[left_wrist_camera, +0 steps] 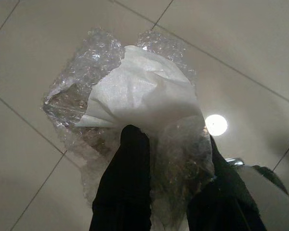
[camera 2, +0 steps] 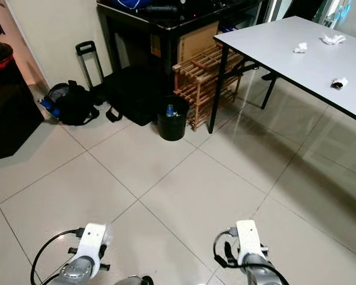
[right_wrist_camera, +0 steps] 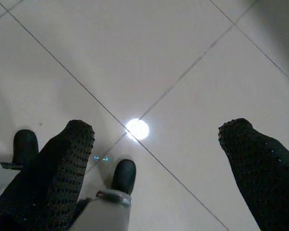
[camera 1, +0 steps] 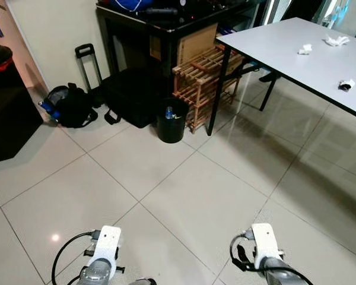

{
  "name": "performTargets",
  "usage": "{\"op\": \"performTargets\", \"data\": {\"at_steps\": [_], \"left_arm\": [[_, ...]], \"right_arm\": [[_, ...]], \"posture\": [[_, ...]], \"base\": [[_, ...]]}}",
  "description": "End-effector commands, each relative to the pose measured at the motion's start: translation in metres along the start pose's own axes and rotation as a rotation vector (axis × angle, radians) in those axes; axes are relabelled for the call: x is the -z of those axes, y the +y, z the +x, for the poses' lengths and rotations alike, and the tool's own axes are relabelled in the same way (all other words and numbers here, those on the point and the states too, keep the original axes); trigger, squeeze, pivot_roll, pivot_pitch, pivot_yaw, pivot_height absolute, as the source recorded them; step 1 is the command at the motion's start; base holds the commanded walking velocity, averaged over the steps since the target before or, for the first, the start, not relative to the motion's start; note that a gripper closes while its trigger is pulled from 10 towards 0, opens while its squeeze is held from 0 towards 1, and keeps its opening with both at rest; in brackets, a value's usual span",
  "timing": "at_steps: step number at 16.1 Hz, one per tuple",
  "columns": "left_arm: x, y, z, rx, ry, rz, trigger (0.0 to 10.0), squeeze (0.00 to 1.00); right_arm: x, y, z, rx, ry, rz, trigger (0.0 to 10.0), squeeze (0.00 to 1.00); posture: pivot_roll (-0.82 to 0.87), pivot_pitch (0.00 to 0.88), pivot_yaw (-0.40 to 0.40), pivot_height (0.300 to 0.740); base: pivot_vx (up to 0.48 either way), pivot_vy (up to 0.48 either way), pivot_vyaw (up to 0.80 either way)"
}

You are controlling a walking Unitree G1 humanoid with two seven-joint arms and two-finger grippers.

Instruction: Picking trash to rubbish bin

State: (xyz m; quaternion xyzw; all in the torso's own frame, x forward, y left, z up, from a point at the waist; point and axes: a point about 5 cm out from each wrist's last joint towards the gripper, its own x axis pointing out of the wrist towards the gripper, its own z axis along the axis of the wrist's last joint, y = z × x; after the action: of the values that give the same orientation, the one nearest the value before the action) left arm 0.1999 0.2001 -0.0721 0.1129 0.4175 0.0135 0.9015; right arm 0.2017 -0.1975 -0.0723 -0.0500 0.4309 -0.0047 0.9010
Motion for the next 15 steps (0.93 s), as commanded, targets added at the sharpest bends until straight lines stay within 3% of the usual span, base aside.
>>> {"op": "performTargets", "data": {"at_steps": [1, 3, 7, 9, 10, 11, 13, 15], "left_arm": [[0.005, -0.001, -0.001, 0.016, 0.025, 0.009, 10.0, 0.0], [0.003, -0.003, 0.0, 0.033, 0.021, 0.053, 10.0, 0.0], [0.004, -0.003, 0.0, 0.031, 0.025, 0.049, 10.0, 0.0], [-0.026, 0.003, 0.005, 0.002, -0.064, 0.004, 10.0, 0.0], [-0.04, 0.004, 0.007, 0.012, -0.107, -0.002, 10.0, 0.0], [-0.044, 0.004, 0.007, 0.018, -0.122, -0.001, 10.0, 0.0], [-0.064, 0.0, 0.006, 0.045, -0.26, -0.012, 10.0, 0.0], [-0.061, -0.002, 0.005, 0.063, -0.267, 0.029, 10.0, 0.0]], "right_arm": [[0.006, -0.007, -0.001, 0.028, 0.026, 0.029, 10.0, 0.0], [0.007, -0.008, -0.002, 0.033, 0.027, 0.036, 10.0, 0.0], [0.005, -0.006, -0.001, 0.033, 0.01, 0.054, 10.0, 0.0], [-0.03, -0.007, 0.003, 0.047, -0.121, 0.123, 10.0, 0.0], [-0.044, -0.006, 0.004, 0.034, -0.17, 0.099, 10.0, 0.0], [-0.049, -0.005, 0.004, 0.028, -0.185, 0.087, 10.0, 0.0], [-0.058, -0.012, 0.002, 0.071, -0.283, 0.09, 10.0, 0.0], [-0.054, -0.016, 0.0, 0.078, -0.289, 0.086, 10.0, 0.0]], "posture": [[-0.04, 0.067, 0.008, 0.74], [-0.03, 0.067, 0.007, 0.74], [-0.03, 0.069, 0.009, 0.74], [-0.03, 0.068, 0.013, 0.74], [-0.03, 0.067, 0.014, 0.74], [-0.04, 0.065, 0.014, 0.74], [-0.03, 0.064, 0.009, 0.74], [-0.03, 0.066, 0.008, 0.74]], "base": [[0.0, 0.0, 0.0], [0.0, 0.0, 0.0], [0.0, 0.0, 0.0], [0.0, 0.0, 0.0], [0.0, 0.0, 0.0], [0.0, 0.0, 0.0], [0.0, 0.0, 0.0], [0.0, 0.0, 0.0]]}}
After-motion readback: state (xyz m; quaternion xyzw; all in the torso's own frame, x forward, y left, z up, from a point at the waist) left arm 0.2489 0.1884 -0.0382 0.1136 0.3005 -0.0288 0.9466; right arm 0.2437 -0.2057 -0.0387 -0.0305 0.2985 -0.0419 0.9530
